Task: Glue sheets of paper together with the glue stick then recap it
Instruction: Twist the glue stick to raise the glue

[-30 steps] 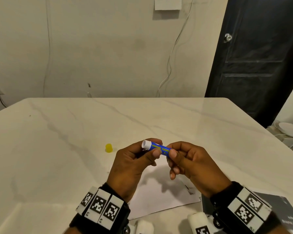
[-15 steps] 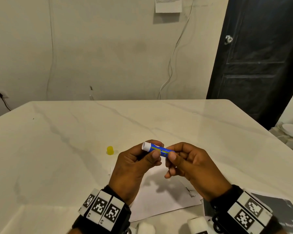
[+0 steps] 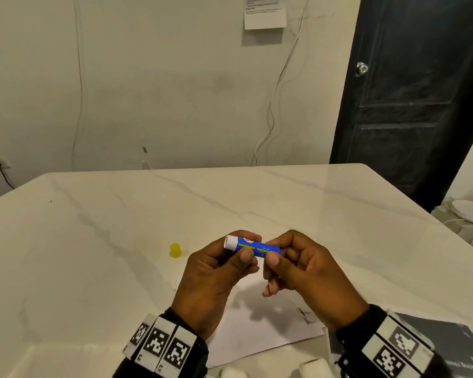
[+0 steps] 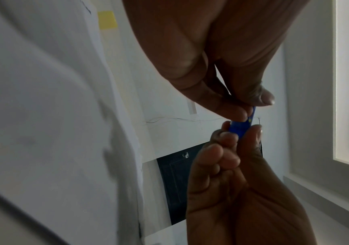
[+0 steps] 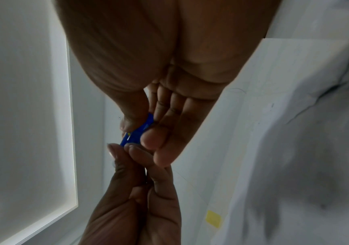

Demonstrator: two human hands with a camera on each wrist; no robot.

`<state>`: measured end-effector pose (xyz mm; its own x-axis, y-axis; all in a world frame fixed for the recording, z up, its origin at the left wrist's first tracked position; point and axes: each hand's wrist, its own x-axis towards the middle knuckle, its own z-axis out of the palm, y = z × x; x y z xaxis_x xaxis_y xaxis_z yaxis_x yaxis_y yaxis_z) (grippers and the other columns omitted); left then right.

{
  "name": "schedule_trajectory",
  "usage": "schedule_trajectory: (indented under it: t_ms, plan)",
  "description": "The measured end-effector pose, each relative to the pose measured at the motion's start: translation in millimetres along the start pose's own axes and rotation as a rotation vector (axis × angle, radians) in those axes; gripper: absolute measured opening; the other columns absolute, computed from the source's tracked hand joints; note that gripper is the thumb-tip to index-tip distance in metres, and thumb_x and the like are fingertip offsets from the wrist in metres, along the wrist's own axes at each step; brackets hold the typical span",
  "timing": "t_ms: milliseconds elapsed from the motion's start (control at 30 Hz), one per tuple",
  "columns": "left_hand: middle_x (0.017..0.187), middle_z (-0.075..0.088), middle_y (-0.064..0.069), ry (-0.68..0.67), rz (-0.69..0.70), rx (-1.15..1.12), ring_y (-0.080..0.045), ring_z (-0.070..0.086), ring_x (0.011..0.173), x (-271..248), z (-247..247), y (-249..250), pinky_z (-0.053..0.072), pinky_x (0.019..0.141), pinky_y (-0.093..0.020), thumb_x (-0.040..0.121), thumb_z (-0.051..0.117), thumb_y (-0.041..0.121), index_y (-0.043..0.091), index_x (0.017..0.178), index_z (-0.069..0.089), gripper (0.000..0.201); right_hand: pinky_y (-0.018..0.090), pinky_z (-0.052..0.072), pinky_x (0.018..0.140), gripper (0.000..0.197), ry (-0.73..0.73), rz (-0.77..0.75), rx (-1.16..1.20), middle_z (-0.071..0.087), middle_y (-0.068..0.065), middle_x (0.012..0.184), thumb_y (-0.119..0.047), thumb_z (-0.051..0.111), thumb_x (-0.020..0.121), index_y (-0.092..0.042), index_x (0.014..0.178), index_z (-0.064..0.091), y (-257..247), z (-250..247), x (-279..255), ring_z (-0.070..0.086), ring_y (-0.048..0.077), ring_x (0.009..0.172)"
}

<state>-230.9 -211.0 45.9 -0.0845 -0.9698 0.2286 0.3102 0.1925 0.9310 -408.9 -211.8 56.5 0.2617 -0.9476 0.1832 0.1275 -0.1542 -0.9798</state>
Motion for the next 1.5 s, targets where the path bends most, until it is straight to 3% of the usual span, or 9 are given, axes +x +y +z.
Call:
schedule_trajectory:
  t_ms: [267,433,500,733,867,1000,1133,1233,1500]
  plan:
    - [0.101,0.075,-0.004,-0.055,0.014,0.014,-0.014,0.066,0.073,-3,5,2,0.056,0.073,-0.024,0.069,0.078,0.028,0.021,0.093,0.078,0.024,0.028,0.041,0.042,0.064,-0.029,0.179,-0.137,0.044,0.011,0.047,-0.067,0.039,0.091,-0.013,0.058,0.046,-7,1,-6,0.036,0.022,0.036]
    - [0.102,0.075,-0.004,-0.018,0.007,-0.015,-0.014,0.067,0.075,1,1,0,0.056,0.073,-0.023,0.066,0.085,0.037,0.02,0.095,0.077,0.035,0.05,0.059,0.063,0.035,-0.001,0.068,-0.007,0.065,0.017,0.075,-0.043,0.065,0.091,-0.008,0.094,0.06,-1,2,-1,0.059,0.028,0.056]
    - [0.103,0.075,-0.004,-0.025,0.008,-0.024,-0.015,0.068,0.077,2,0,-2,0.056,0.073,-0.023,0.058,0.087,0.049,0.018,0.096,0.077,0.05,0.047,0.061,0.075,0.034,0.038,-0.007,-0.032,0.072,0.016,0.089,-0.026,0.078,0.082,-0.01,0.107,0.061,2,0,1,0.069,0.032,0.067]
    - [0.092,0.074,-0.004,-0.058,0.026,-0.018,-0.013,0.066,0.072,0,1,-1,0.055,0.072,-0.022,0.057,0.086,0.052,0.016,0.097,0.076,0.054,0.039,0.056,0.053,0.025,0.038,-0.013,-0.043,0.065,0.013,0.063,-0.033,0.067,0.085,-0.009,0.084,0.069,-3,0,-3,0.057,0.027,0.046]
    - [0.096,0.076,-0.005,-0.074,0.03,0.003,-0.014,0.067,0.071,-3,5,1,0.056,0.071,-0.023,0.068,0.079,0.037,0.021,0.093,0.078,0.03,0.028,0.042,0.042,0.058,0.02,0.123,-0.128,0.051,0.014,0.051,-0.057,0.048,0.093,-0.011,0.06,0.058,-8,1,-6,0.039,0.023,0.037]
    - [0.095,0.075,-0.006,-0.063,0.02,0.016,-0.013,0.065,0.07,-3,6,3,0.055,0.071,-0.023,0.071,0.082,0.029,0.02,0.092,0.078,0.023,0.034,0.048,0.048,0.057,-0.011,0.115,-0.068,0.058,0.016,0.059,-0.057,0.046,0.093,-0.006,0.072,0.062,-7,1,-3,0.046,0.027,0.042]
    - [0.097,0.074,-0.005,-0.011,0.017,-0.004,-0.013,0.065,0.071,-1,1,2,0.055,0.071,-0.023,0.07,0.081,0.039,0.018,0.096,0.077,0.033,0.046,0.06,0.071,0.033,0.008,-0.011,-0.047,0.072,0.01,0.077,-0.034,0.072,0.082,-0.008,0.102,0.066,-2,-2,0,0.067,0.027,0.062]
    - [0.094,0.074,-0.005,-0.021,0.02,0.01,-0.014,0.064,0.07,-1,2,3,0.055,0.07,-0.023,0.076,0.078,0.021,0.019,0.093,0.077,0.017,0.042,0.059,0.063,0.031,0.026,-0.027,-0.08,0.071,0.011,0.073,-0.027,0.072,0.08,-0.003,0.098,0.066,-2,-4,-1,0.064,0.026,0.056]
    - [0.098,0.076,-0.006,-0.05,0.054,0.063,-0.014,0.066,0.072,-4,6,3,0.055,0.072,-0.024,0.074,0.072,0.031,0.025,0.092,0.078,0.02,0.027,0.036,0.042,0.06,-0.045,0.194,-0.1,0.048,0.013,0.052,-0.061,0.043,0.094,-0.011,0.064,0.058,-7,0,-5,0.035,0.022,0.037]
